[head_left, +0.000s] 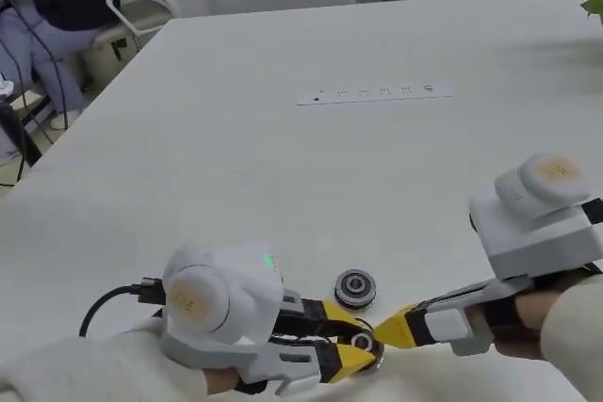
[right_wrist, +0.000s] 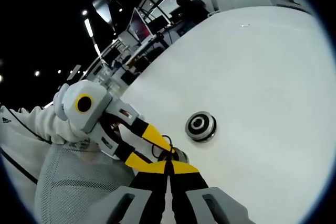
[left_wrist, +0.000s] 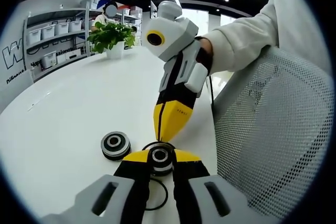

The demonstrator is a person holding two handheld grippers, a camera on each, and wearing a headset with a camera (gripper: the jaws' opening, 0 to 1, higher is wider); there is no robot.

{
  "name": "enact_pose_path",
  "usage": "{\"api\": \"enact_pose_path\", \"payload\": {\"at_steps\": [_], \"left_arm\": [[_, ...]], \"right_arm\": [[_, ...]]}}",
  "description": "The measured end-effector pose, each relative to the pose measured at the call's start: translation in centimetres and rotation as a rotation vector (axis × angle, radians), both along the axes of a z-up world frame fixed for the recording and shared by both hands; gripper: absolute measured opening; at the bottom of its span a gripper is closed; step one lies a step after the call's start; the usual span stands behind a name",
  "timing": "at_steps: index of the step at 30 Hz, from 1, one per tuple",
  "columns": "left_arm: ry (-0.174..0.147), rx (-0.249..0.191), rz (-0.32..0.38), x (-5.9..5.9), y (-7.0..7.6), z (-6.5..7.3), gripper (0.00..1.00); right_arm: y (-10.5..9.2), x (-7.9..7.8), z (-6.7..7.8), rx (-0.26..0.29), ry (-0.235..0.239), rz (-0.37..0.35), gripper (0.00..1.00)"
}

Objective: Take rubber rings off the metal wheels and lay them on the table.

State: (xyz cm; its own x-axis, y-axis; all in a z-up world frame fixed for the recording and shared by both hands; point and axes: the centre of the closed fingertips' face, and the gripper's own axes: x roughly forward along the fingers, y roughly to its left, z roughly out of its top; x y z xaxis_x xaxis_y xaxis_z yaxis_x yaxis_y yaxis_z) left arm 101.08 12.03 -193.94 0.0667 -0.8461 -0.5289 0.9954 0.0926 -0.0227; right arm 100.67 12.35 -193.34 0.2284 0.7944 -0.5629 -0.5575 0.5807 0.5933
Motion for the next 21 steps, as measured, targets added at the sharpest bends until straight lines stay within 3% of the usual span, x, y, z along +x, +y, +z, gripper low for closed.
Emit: {"api": "enact_pose_path", "payload": {"at_steps": [2,5,7,11,14,16,20,21], "left_arm": [[-0.002,0.008,-0.010,-0.1,0.0,0.0,0.12],[0.028,0.035,-0.010,-0.3,-0.2,0.1,0.15],[0.028,0.054,-0.014,-0.5,-0.1,0.1,0.16],[0.038,0.050,-0.034,-1.0,-0.2,0.8,0.18],[0.028,0.014,-0.046,-1.1,-0.7,2.4,0.24],[0.040,-0.016,-0.053,-1.4,-0.9,3.4,0.31],[0.032,-0.031,-0.051,-1.2,-0.2,4.8,0.39],[0.048,-0.045,-0.030,-1.0,-0.1,5.3,0.39]], "right_arm": [[-0.1,0.0,-0.2,-0.011,-0.005,0.007,0.00],[-0.2,0.0,-0.2,-0.012,-0.004,0.009,0.00],[-0.4,0.0,-0.1,-0.018,-0.005,0.008,0.00],[-0.9,0.0,-0.1,-0.033,-0.012,0.005,0.00],[-1.2,0.0,-0.4,-0.049,-0.019,0.016,0.00],[-1.2,-0.1,-0.1,-0.054,-0.027,0.021,0.00],[-1.4,0.1,0.5,-0.063,-0.064,0.035,0.00],[-1.5,0.2,0.6,-0.056,-0.065,0.031,0.00]]}}
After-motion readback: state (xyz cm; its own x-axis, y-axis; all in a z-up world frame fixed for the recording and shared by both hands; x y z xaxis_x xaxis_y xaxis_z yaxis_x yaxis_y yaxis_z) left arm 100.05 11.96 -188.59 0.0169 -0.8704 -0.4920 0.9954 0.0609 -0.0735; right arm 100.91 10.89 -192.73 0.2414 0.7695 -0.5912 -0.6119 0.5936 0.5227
